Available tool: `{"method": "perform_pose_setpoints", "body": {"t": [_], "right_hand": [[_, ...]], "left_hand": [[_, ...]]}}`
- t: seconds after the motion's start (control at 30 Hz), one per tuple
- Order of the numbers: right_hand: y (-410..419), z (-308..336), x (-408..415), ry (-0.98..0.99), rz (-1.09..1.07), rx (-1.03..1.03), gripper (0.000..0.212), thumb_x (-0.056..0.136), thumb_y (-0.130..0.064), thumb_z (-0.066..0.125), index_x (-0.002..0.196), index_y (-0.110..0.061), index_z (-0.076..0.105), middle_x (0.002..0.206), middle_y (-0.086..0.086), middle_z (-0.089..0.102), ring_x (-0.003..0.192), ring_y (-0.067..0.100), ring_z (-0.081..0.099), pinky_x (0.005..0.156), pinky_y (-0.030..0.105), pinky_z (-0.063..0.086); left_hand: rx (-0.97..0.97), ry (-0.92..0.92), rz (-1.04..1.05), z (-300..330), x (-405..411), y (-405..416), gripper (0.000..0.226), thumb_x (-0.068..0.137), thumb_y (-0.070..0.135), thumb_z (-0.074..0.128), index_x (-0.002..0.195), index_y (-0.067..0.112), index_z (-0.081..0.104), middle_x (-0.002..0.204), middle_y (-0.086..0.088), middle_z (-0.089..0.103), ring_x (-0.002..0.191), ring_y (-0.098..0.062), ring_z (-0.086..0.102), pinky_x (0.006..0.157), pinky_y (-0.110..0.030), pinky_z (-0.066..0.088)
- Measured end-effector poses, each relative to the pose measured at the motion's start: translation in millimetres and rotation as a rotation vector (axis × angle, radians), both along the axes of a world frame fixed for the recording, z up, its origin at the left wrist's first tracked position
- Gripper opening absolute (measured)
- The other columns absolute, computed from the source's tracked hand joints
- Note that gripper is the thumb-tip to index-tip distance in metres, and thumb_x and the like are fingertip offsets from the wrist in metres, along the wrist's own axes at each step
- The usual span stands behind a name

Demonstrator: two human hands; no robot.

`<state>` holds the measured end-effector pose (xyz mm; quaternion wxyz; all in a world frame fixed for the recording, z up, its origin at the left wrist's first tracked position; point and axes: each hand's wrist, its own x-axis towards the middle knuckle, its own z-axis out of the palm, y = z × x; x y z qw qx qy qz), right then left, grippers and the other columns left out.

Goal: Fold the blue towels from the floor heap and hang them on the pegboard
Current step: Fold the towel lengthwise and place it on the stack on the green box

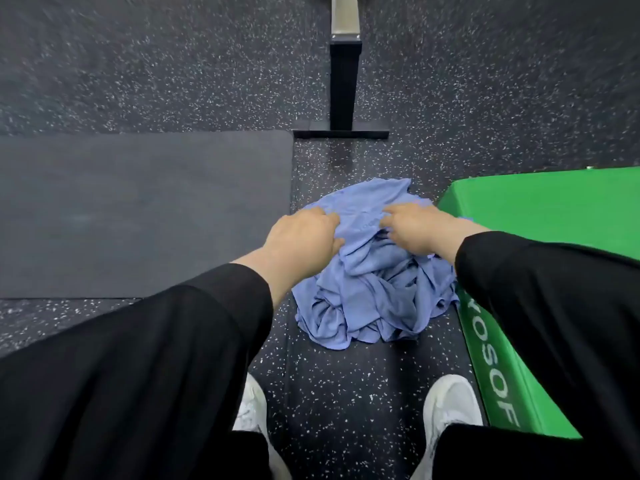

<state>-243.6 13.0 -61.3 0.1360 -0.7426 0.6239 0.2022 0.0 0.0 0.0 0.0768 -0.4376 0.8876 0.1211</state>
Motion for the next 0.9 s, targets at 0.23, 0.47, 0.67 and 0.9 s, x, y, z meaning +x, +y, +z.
{"method": "perform_pose_setpoints", "body": {"t": [0.23,0.47,0.67,0.9], "right_hand": [[-11,-36,10,0.134,-0.046,0.178,0.033,0.095,-0.001,0.045,0.126,-0.011,0.052,0.143,0.007,0.046,0.134,0.030,0.042,0.106,0.055,0.036],[-12,-43,4,0.161,0.002,0.082,0.033,0.094,-0.004,0.051,0.122,-0.019,0.062,0.143,0.003,0.045,0.136,0.024,0.038,0.107,0.054,0.035],[-13,-40,2,0.133,-0.054,0.212,0.045,0.097,-0.003,0.049,0.140,-0.014,0.050,0.162,0.002,0.025,0.153,0.026,0.015,0.116,0.064,0.016],[-22,6,13,-0.382,-0.393,-0.284,0.017,0.095,-0.007,0.050,0.106,-0.008,0.063,0.096,0.009,0.063,0.087,0.030,0.056,0.068,0.036,0.037]], "left_hand": [[-0.023,-0.078,-0.099,-13,-13,3,0.035,0.104,0.044,0.044,0.121,0.016,0.055,0.118,-0.006,0.057,0.108,-0.030,0.058,0.073,-0.036,0.033],[0.029,-0.059,-0.056,-11,-5,1,0.038,0.103,0.046,0.042,0.125,0.018,0.055,0.117,-0.004,0.058,0.109,-0.028,0.057,0.076,-0.036,0.042],[0.047,-0.086,-0.058,-8,-6,1,0.037,0.104,0.047,0.043,0.125,0.019,0.055,0.114,-0.003,0.057,0.107,-0.028,0.058,0.079,-0.040,0.048],[0.043,-0.023,0.011,9,-12,1,0.039,0.103,0.045,0.043,0.131,0.020,0.054,0.121,-0.003,0.059,0.113,-0.029,0.058,0.086,-0.040,0.048]]}}
